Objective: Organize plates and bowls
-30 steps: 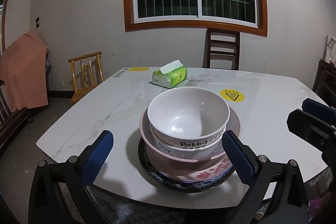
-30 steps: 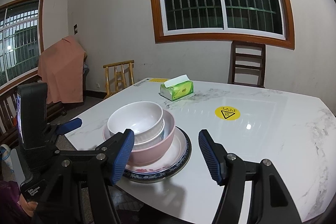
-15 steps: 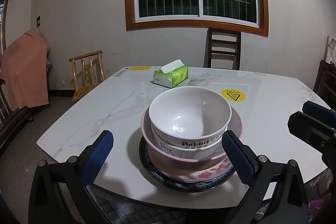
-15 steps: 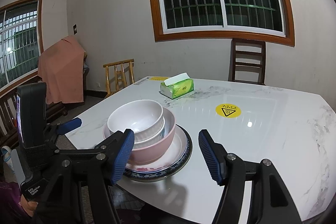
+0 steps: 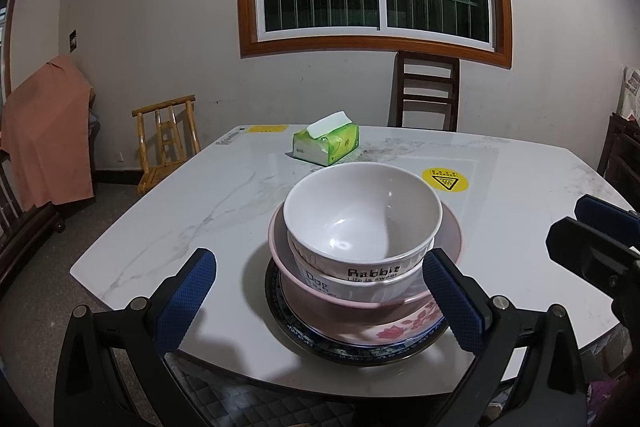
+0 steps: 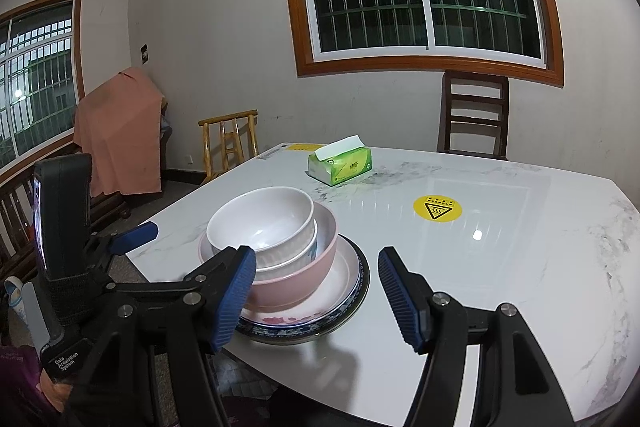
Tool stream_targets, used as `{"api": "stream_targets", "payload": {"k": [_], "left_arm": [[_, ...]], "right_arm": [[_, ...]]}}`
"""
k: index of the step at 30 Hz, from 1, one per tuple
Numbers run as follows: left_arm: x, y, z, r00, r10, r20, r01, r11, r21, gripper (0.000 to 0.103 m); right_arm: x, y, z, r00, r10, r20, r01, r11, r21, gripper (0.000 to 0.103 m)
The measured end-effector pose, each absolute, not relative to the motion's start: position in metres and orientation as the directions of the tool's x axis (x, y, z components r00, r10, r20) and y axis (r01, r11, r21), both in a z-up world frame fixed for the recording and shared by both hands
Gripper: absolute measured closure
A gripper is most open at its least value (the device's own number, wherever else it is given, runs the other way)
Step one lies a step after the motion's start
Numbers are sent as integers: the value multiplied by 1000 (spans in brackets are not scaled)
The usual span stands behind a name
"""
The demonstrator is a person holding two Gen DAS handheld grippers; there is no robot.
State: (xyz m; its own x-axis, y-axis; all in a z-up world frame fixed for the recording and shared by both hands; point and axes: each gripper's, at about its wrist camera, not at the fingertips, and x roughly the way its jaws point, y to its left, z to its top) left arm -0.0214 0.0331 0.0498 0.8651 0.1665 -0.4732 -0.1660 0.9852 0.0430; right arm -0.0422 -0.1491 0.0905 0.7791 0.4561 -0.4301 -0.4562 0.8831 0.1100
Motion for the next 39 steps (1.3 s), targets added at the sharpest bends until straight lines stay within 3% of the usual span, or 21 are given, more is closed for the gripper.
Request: {"api": "stream_targets", "payload": {"k": [39], "left_arm": [[-26,34,39,854,180,-488,-181,983,45,0]], "right_arm": [[-37,-148,88,758,472,-450,-465,875,134,38]]}}
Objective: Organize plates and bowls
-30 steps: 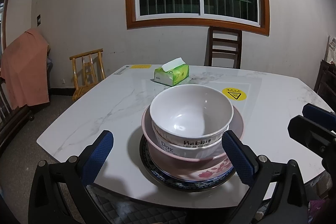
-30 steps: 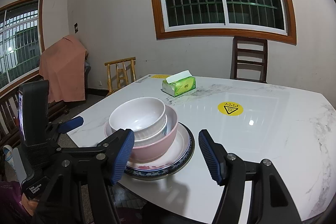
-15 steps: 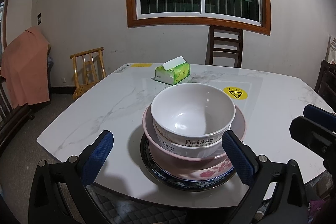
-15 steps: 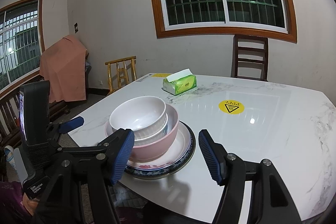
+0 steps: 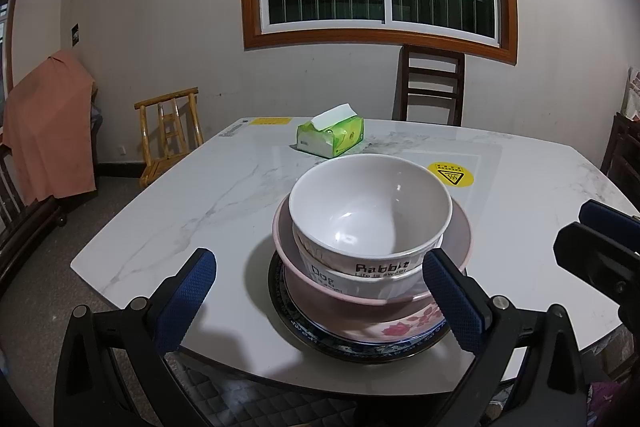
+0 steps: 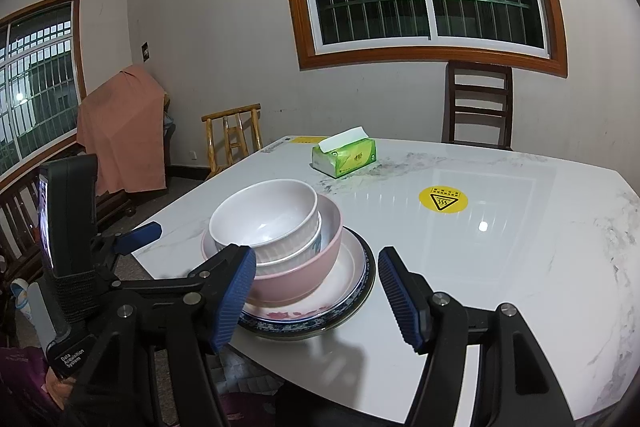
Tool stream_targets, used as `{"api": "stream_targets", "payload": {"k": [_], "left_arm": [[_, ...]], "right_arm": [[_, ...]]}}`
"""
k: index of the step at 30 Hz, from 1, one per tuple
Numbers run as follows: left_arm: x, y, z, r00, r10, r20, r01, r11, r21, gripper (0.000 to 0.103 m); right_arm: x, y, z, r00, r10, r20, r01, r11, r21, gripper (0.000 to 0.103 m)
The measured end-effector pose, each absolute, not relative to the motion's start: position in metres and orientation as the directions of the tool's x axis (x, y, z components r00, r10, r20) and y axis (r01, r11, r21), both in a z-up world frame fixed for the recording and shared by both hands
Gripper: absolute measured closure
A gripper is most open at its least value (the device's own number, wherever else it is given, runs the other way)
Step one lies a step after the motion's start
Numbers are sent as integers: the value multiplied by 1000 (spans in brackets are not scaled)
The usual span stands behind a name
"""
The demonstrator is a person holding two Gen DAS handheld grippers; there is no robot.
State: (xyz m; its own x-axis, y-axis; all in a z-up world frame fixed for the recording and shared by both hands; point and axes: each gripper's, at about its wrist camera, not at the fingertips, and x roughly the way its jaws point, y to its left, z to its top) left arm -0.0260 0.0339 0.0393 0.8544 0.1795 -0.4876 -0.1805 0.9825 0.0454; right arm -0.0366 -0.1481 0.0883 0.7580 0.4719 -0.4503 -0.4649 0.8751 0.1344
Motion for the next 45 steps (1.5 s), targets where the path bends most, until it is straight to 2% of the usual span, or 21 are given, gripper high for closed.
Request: {"api": "stream_targets", "payload": {"k": [45], "left_arm": [[-36,36,42,853,190,-486,-186,981,57,0]], "right_arm": [[-31,-154,80,749,478,-459,-461,873,156,38]]}}
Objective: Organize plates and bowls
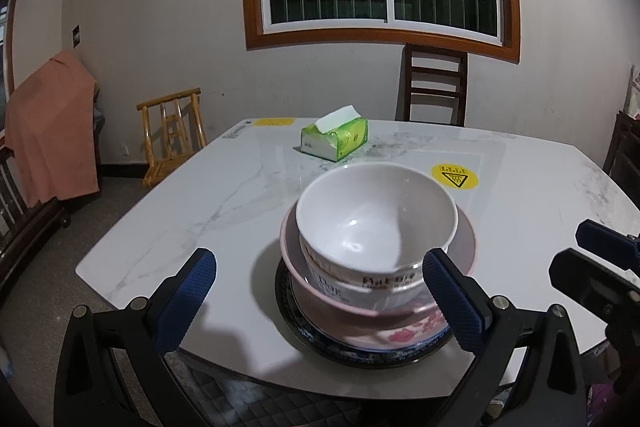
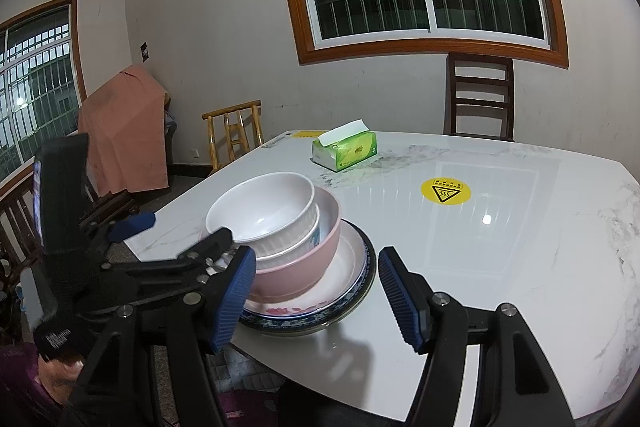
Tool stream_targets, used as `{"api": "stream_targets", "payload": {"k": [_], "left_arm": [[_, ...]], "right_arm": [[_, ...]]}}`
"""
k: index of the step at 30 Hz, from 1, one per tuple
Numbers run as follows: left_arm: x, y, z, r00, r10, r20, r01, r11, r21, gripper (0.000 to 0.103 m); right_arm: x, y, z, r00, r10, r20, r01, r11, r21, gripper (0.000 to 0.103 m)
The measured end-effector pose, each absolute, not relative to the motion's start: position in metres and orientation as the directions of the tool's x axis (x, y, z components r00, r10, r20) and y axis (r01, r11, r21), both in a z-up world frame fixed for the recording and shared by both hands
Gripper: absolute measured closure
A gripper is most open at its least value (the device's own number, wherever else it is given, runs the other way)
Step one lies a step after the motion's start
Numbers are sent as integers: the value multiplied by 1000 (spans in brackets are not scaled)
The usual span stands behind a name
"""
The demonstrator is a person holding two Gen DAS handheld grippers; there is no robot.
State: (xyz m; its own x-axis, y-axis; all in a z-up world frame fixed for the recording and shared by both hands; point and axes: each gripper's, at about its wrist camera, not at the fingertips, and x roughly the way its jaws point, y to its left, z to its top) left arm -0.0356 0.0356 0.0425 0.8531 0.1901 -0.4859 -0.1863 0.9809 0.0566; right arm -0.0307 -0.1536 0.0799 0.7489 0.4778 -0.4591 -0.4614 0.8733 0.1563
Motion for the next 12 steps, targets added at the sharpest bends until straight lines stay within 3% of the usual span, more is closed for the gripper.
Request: {"api": "stream_targets", "payload": {"k": [7,12], "left_arm": [[-44,24,54,866,228,-446,-181,973,145,0],[-45,36,63,837,244,-490,-224,969,101,0]], "right_arm": [[-8,-201,78,802,392,-450,-369,918,143,38],[34,-285,63,845,220,-487,-188,975,115,38]]}}
